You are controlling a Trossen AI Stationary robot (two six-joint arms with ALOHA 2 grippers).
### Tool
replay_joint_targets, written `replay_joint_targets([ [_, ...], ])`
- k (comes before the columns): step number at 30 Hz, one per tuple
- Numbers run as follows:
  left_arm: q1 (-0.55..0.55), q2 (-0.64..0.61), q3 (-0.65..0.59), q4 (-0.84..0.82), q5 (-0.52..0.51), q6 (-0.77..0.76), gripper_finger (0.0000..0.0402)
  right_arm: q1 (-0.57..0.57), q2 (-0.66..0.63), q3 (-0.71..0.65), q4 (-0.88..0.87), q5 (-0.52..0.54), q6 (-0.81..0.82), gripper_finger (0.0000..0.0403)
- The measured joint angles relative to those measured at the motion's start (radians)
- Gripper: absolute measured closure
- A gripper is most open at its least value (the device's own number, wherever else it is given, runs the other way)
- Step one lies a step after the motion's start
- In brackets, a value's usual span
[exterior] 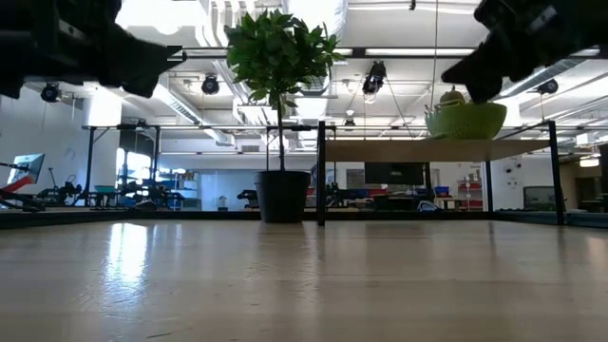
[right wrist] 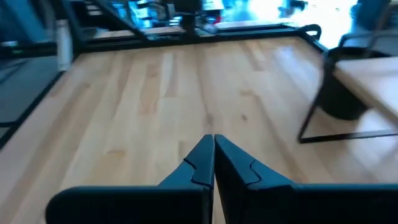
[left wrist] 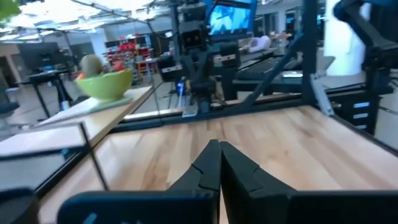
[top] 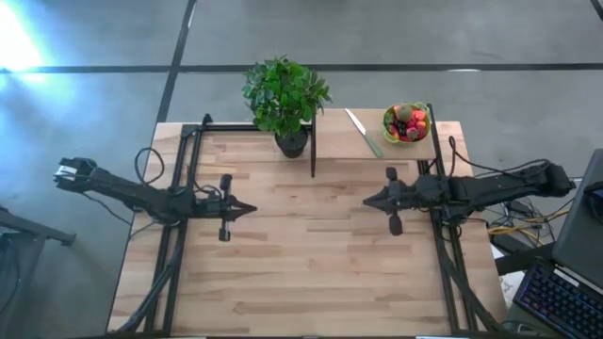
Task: Pick & Place Fruit
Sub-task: Return to Home Position
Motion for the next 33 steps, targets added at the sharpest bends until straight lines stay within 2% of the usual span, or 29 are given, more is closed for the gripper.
replay_joint_targets([
  [3,0.027,-0.043,-0.043,-0.001,0.017,-0.017,0.0399,-0.066,-0.029,-0.058,0.072,-0.142,-0.015,0.0395],
  [5,0.032,-0.078,-0.072,0.001,0.037,-0.027,0.0399,-0.099,-0.064,-0.086,0.073,-0.169,-0.033,0.0395],
  [8,0.032,-0.142,-0.107,-0.021,0.040,-0.042,0.0400,-0.129,-0.125,-0.125,0.072,-0.158,-0.059,0.0395],
  [12,0.032,-0.227,-0.105,-0.148,0.029,-0.052,0.0400,-0.133,-0.238,-0.169,0.069,-0.154,-0.094,0.0395],
  [15,0.031,-0.281,-0.105,-0.218,0.028,-0.052,0.0400,-0.133,-0.333,-0.207,0.055,-0.113,-0.097,0.0395],
  [27,0.031,-0.481,-0.105,-0.483,0.018,-0.083,0.0401,-0.133,-0.690,-0.304,-0.176,-0.077,-0.067,0.0395],
  [33,0.031,-0.565,-0.105,-0.572,0.026,-0.076,0.0397,-0.133,-0.689,-0.307,-0.208,-0.075,-0.070,0.0394],
])
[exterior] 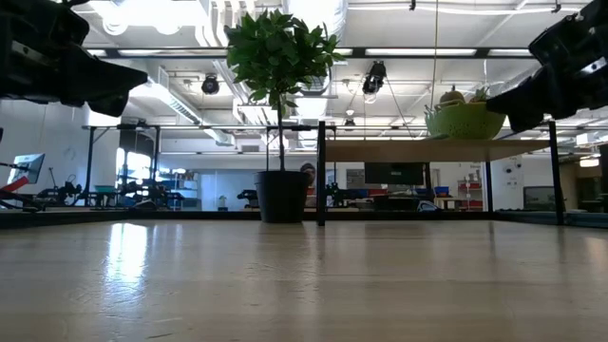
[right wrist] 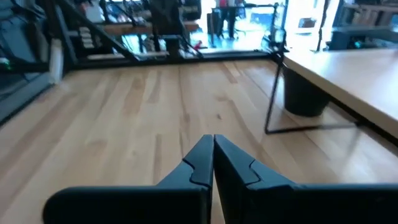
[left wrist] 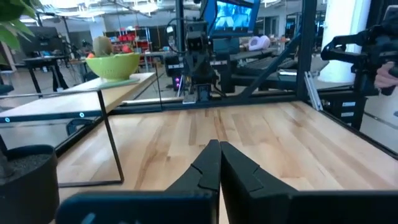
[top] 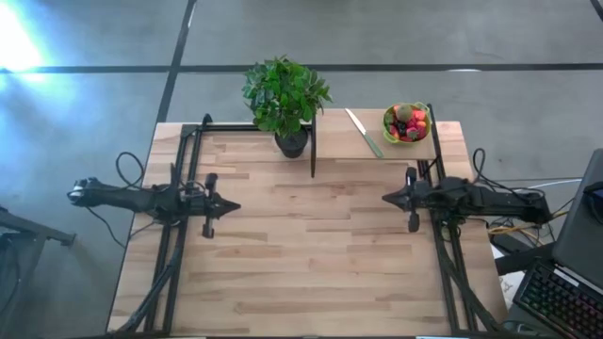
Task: Pick & Place Fruit
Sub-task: Return to Home Position
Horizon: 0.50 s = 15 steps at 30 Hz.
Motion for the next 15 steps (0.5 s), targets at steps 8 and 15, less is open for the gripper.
replay_joint_targets([
  [8,0.000,-0.014,0.000,-0.026,-0.008,0.003,0.0378,0.000,0.045,-0.002,-0.008,0.030,-0.001,0.0394],
  [15,0.000,-0.014,0.000,-0.025,-0.008,0.003,0.0375,0.000,0.069,-0.002,-0.007,0.030,-0.001,0.0394],
])
